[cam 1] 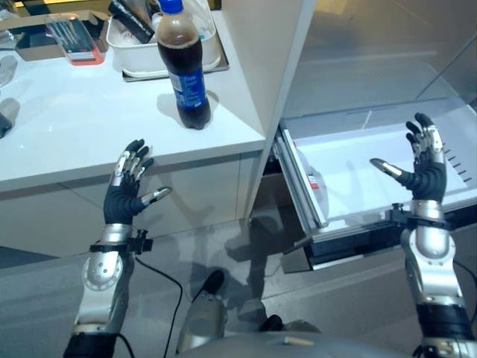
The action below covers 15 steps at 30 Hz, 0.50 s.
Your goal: Take the drinks into the refrigerator
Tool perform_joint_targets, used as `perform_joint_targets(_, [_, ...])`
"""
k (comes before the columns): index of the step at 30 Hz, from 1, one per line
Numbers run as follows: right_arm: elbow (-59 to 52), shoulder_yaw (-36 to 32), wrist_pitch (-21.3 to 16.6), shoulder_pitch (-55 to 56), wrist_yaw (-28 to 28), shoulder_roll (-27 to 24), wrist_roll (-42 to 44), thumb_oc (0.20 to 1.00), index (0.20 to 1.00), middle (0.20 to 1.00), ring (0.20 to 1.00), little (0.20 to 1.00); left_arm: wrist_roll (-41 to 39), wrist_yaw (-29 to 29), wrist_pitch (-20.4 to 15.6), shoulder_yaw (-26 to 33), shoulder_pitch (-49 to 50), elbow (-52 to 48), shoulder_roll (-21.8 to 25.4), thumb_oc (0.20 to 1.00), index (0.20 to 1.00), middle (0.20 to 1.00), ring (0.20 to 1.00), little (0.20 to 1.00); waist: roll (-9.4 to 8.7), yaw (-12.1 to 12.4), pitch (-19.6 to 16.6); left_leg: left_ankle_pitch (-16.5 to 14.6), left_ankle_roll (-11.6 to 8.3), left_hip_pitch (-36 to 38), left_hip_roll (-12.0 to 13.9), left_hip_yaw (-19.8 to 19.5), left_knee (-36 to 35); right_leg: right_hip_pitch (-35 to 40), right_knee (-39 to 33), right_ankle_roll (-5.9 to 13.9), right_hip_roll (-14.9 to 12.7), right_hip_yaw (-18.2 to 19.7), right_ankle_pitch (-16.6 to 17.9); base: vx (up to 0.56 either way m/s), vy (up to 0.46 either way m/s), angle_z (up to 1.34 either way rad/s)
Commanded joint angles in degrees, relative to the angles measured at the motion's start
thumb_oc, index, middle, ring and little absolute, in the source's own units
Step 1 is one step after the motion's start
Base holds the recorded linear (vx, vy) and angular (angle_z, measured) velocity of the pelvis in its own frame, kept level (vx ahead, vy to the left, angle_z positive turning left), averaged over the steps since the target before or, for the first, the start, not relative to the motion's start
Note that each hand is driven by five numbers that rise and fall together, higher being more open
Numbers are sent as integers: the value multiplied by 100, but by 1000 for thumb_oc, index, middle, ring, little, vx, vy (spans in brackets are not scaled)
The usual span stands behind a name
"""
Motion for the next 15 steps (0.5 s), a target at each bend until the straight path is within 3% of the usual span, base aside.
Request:
perform_joint_targets(1, [-437, -292, -429, -54, -70, -288, 126, 1000, 1000, 1000, 1000, 1000, -147, 54, -300, 65, -148, -332, 108, 1000, 1000, 1000, 1000, 1000, 138, -86, -198, 290, 219, 314, 33, 49, -795, -85, 810, -384, 333, -116, -583, 0, 0, 0])
perform_joint_targets(15, [-457, -126, -386, -106, 38, -214, 148, 1000, 1000, 1000, 1000, 1000, -208, 185, -376, 209, -141, -284, 30, 1000, 1000, 1000, 1000, 1000, 94, -221, -279, 128, 407, 479, 40, 415, -805, -236, 738, -211, 252, 351, -322, 31, 23, -10])
